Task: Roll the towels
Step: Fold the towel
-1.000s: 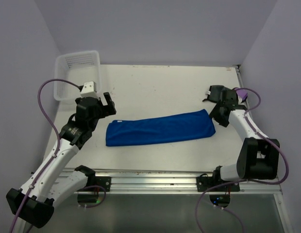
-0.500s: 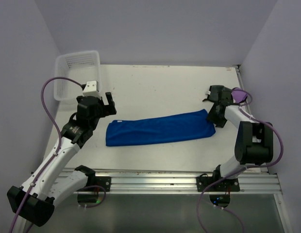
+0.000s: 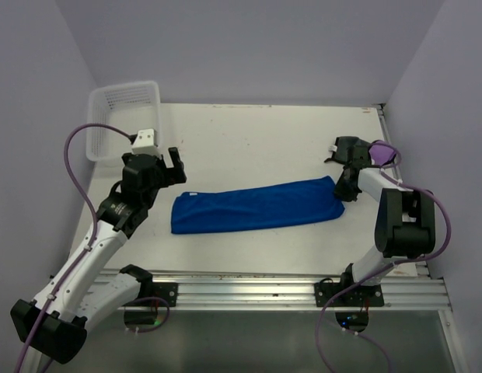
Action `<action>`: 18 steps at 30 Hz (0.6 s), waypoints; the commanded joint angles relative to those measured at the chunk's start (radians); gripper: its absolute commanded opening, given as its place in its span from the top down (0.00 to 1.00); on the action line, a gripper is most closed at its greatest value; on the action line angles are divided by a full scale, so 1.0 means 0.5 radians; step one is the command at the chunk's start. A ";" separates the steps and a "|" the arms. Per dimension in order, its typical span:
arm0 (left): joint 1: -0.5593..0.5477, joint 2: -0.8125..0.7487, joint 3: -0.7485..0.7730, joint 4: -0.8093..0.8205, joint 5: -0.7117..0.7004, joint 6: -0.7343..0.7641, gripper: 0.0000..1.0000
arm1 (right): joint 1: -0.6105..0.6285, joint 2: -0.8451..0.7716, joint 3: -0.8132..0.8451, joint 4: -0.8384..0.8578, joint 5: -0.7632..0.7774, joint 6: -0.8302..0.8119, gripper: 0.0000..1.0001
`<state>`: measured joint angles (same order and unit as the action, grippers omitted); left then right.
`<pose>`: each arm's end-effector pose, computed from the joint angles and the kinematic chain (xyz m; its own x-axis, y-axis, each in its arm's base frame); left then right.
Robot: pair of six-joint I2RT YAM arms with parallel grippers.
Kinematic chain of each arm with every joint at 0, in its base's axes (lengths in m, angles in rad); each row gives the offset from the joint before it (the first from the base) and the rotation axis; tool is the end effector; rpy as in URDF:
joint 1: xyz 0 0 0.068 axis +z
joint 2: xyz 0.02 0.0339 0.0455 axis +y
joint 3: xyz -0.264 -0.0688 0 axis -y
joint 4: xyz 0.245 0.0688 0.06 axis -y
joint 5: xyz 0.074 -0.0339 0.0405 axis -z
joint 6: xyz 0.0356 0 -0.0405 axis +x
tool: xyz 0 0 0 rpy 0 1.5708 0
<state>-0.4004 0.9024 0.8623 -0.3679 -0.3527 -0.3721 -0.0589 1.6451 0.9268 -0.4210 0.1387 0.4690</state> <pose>0.1910 -0.0675 0.3282 -0.3672 -0.2151 -0.9049 -0.0641 0.9764 -0.2060 0.3084 -0.0231 0.1615 -0.7564 0.4930 -0.4298 0.5133 0.8547 0.0770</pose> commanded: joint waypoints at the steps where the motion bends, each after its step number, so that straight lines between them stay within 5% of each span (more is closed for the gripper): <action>1: 0.006 -0.053 0.015 0.046 -0.009 0.066 0.00 | -0.005 0.035 -0.016 0.041 0.054 -0.033 0.79; 6: 0.006 -0.093 0.009 0.027 -0.040 0.078 0.00 | -0.005 -0.053 0.036 -0.023 0.057 -0.036 0.92; 18: 0.006 -0.203 0.021 0.027 0.040 0.112 0.00 | 0.277 -0.517 0.269 -0.450 0.265 -0.116 0.97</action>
<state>-0.4000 0.8143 0.8574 -0.3687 -0.3481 -0.3500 0.0200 1.4498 1.0065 -0.5884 0.2207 0.4397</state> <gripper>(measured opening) 0.994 0.082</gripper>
